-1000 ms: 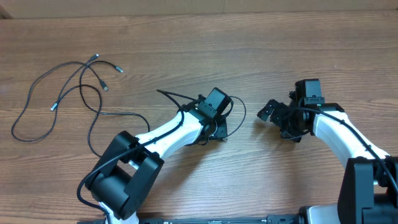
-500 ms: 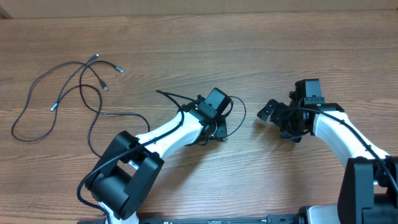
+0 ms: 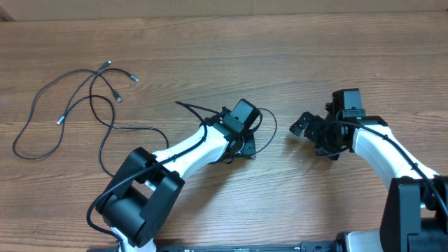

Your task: Untangle cables

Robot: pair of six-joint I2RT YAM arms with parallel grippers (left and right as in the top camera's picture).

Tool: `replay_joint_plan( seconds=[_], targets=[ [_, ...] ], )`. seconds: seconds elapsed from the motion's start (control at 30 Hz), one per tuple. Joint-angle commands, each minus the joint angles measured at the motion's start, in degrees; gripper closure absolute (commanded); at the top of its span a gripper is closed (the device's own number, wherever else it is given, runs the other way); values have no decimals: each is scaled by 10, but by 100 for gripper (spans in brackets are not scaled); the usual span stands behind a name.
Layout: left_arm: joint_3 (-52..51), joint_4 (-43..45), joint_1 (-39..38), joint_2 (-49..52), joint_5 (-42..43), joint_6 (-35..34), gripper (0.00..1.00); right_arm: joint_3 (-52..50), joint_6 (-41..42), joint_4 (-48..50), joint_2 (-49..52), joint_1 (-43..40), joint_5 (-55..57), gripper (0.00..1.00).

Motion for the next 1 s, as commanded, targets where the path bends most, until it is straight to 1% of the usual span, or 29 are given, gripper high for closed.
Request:
replay_joint_plan(
  seconds=[0.0,0.27,0.4,0.5,0.57,0.83,0.9,0.97],
  targets=[
    [-2,1,-4,4,-8,-4,87,3,0,3,-2,-1,-2,0],
    [-2,1,-4,4,-8,-4,88,3,0,3,-2,-1,-2,0],
    [-2,1,-4,4,-8,-4,93,3,0,3,-2,-1,-2,0],
    [-2,2,-4,4,-8,-4,92,3,0,3,-2,-1,-2,0],
    [-2,5,-4,4,-8,-4,96,3,0,3,-2,-1,-2,0],
    [-2,-3,-5,4,-8,-4,96,3,0,3,-2,-1,-2,0],
    [-2,-8,-5,4,-16,-5,96,3,0,3,-2,-1,-2,0],
    [-2,-18,-4,2,-33,-21,96,3,0,3,-2,-1,-2,0]
  ],
)
